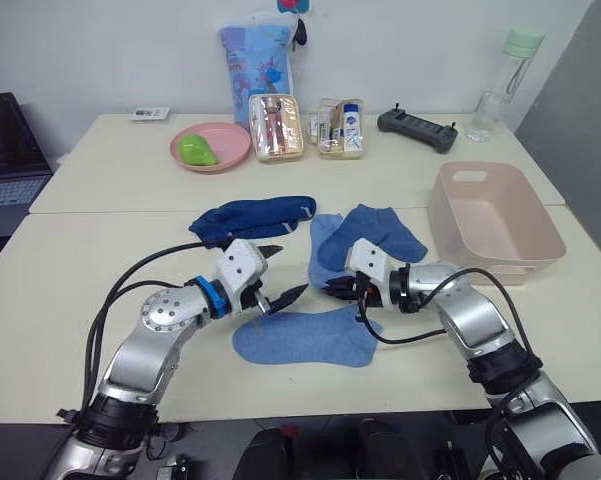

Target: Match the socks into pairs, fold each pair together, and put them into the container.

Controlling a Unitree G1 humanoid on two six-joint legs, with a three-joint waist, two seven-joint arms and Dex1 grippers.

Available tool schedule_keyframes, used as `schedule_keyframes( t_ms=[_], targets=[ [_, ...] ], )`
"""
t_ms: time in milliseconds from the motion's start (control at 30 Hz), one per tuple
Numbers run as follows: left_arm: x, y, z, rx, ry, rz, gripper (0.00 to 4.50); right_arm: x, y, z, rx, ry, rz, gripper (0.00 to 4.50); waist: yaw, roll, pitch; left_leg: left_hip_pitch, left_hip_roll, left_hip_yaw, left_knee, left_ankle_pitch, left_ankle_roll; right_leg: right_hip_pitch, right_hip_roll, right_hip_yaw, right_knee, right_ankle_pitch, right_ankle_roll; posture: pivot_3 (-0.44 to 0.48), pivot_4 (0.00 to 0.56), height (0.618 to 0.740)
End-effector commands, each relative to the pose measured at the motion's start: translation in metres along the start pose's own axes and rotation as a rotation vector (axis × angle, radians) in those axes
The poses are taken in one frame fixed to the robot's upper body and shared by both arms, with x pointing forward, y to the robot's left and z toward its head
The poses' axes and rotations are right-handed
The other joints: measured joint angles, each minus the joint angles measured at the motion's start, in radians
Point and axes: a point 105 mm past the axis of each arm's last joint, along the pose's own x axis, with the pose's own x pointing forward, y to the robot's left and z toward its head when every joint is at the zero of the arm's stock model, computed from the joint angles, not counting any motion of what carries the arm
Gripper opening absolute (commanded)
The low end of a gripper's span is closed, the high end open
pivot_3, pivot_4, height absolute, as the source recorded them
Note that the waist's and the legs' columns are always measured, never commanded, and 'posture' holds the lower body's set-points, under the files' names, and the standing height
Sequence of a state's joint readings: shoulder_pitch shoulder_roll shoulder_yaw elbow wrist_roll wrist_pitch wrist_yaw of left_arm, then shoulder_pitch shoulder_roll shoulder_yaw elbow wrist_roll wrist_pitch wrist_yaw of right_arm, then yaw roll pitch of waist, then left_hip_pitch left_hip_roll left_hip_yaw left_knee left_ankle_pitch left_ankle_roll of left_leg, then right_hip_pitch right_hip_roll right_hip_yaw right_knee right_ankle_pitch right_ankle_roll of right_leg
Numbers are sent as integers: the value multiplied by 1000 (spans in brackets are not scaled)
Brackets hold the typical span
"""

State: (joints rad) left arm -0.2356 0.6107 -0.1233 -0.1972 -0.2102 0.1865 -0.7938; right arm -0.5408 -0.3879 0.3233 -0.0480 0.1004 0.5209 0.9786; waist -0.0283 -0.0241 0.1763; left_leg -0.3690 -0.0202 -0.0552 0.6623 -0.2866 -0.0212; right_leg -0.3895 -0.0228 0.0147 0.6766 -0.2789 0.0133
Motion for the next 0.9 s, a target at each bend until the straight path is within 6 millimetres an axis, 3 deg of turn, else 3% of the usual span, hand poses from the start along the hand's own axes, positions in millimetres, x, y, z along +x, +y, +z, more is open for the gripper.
schedule_keyframes(
  t_ms=[33, 400, 733, 900],
  targets=[
    [3, 0, 8, 85, -25, -19, 4500, -5, 4, 21, -29, -59, 22, 43, 0, 0, 0, 0, 0, 0, 0, 0, 0, 0, 0, 0, 0, 0, 0, 0, 150, 740],
    [16, -21, 3, 278, -21, -116, 4500, -4, 19, 31, 15, -76, 94, 43, 1, 0, 0, -1, 0, 0, 0, 0, 0, 0, 0, 0, 0, 0, 0, 0, 150, 740],
    [18, -19, 3, 297, -28, -113, 1335, -4, 20, 33, 20, -79, 117, 0, 0, 0, 0, -1, 0, 0, 0, 0, 0, 0, 0, -1, 0, 0, 0, 0, 150, 740],
    [15, -16, 1, 297, -22, -104, 0, -10, 17, 41, 46, -129, 122, 1412, 0, 0, 0, -1, 0, 0, 0, 0, 0, 0, 0, -1, 0, 0, 0, 0, 150, 740]
  ],
)
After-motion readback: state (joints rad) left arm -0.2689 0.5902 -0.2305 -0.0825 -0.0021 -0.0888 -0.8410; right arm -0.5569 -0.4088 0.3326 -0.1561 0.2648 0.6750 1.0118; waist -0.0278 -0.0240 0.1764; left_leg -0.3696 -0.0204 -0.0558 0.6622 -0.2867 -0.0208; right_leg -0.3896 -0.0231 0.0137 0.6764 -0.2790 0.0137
